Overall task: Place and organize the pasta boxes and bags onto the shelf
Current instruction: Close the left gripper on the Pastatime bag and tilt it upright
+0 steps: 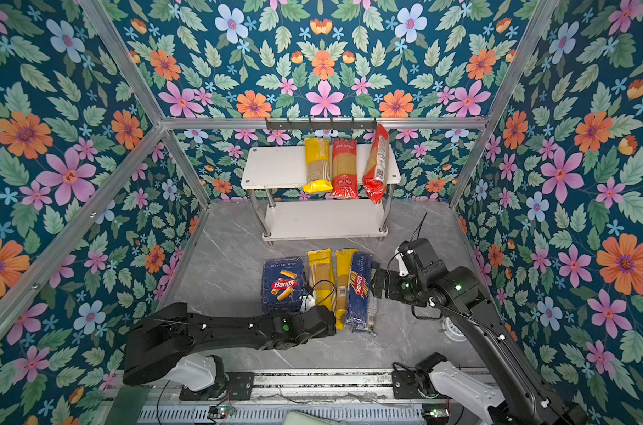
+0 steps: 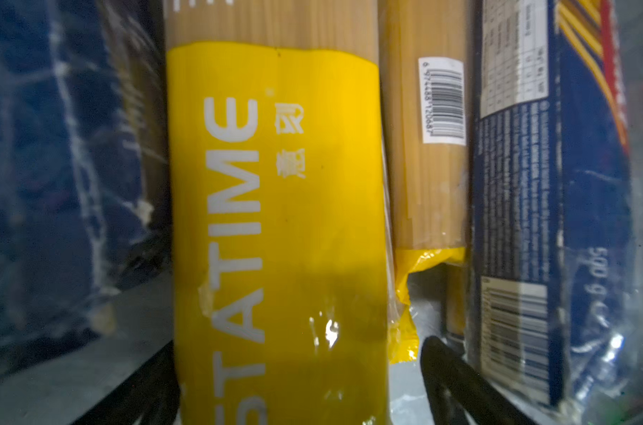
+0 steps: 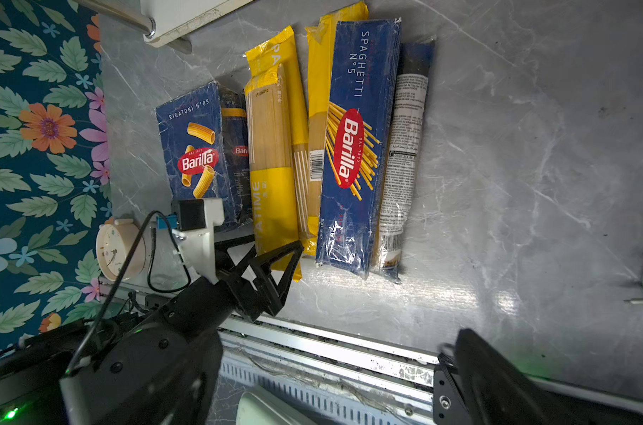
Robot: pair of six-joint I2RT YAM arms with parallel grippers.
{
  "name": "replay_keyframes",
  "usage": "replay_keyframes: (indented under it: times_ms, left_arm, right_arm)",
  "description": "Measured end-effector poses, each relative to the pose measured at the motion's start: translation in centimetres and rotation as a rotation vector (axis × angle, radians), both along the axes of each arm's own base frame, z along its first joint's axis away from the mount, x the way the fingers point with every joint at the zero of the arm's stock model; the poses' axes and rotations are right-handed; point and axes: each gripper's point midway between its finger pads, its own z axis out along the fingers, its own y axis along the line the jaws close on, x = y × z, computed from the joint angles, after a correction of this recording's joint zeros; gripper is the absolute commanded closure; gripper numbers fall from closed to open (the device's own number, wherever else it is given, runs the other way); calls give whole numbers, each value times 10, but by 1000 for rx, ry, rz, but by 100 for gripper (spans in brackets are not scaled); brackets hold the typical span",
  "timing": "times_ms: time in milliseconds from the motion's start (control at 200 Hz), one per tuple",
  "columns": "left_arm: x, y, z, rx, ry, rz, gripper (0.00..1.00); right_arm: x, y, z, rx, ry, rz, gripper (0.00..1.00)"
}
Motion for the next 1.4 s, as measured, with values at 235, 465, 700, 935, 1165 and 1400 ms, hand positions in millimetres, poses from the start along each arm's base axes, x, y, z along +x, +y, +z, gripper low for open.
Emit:
replay_keyframes:
  times_ms: [235,465,700,935,1165,1400]
  left_arm:
    - [10,-4,-10,22,14,-1,6]
    - [17,-7,-14,15,15,9,41]
    - [25,-13,-5,-12,-4,8,79]
    - [20,-8,-4,-7,12,-6,94]
    - [7,4,8,16,53,-38,100]
    - [7,6,39,1,28,-55,100]
  right_arm:
    - [-2,4,-3,14,14,16,1]
    - [-3,5,-5,21,12,24,1]
    - [-5,4,-4,23,2,35,1]
    - [-6,6,-5,26,8,49,1]
    - [-3,18,-7,58,33,81,1]
    - [3,30,-7,99,46,111,1]
